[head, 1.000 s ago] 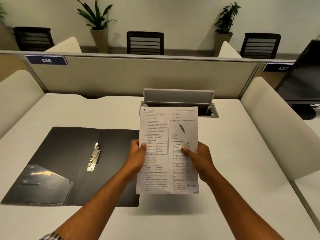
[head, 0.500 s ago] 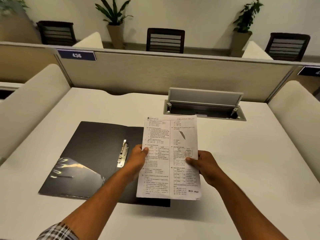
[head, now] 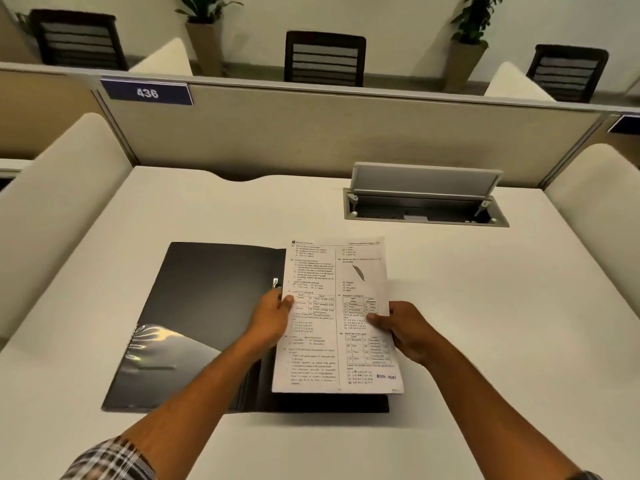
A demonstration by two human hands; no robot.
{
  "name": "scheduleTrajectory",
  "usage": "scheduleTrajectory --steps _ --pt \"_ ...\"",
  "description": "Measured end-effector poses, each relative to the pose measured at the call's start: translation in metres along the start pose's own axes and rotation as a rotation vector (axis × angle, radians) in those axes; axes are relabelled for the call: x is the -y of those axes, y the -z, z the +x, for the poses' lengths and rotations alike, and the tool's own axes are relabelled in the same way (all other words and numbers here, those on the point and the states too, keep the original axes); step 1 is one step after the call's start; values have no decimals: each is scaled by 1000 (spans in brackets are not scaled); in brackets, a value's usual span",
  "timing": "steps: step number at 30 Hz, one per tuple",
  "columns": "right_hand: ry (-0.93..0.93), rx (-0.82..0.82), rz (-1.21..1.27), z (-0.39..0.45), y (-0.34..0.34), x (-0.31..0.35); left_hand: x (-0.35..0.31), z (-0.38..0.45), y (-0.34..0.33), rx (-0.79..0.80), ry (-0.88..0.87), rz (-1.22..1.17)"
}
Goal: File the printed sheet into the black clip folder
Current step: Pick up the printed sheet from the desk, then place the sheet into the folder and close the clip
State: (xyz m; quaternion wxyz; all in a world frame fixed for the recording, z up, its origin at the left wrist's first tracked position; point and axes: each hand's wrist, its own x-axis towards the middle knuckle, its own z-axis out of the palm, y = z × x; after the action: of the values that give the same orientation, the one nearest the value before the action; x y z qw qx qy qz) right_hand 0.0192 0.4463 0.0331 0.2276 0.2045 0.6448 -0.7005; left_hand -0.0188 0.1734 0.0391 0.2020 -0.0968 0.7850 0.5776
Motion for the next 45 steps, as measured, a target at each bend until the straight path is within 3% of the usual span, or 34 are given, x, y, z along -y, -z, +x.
scheduleTrajectory --steps 7,18,28,45 --pt "-67 -3 -10 20 2 -12 56 13 46 -307 -278 396" --pt "-102 -38 -53 30 -5 -21 101 25 59 -76 -429 987" --pt "-121 -27 -35 42 -13 -22 110 30 57 -51 -417 1040" --pt "-98 -143 -188 46 -27 -17 110 29 56 -41 -410 1034"
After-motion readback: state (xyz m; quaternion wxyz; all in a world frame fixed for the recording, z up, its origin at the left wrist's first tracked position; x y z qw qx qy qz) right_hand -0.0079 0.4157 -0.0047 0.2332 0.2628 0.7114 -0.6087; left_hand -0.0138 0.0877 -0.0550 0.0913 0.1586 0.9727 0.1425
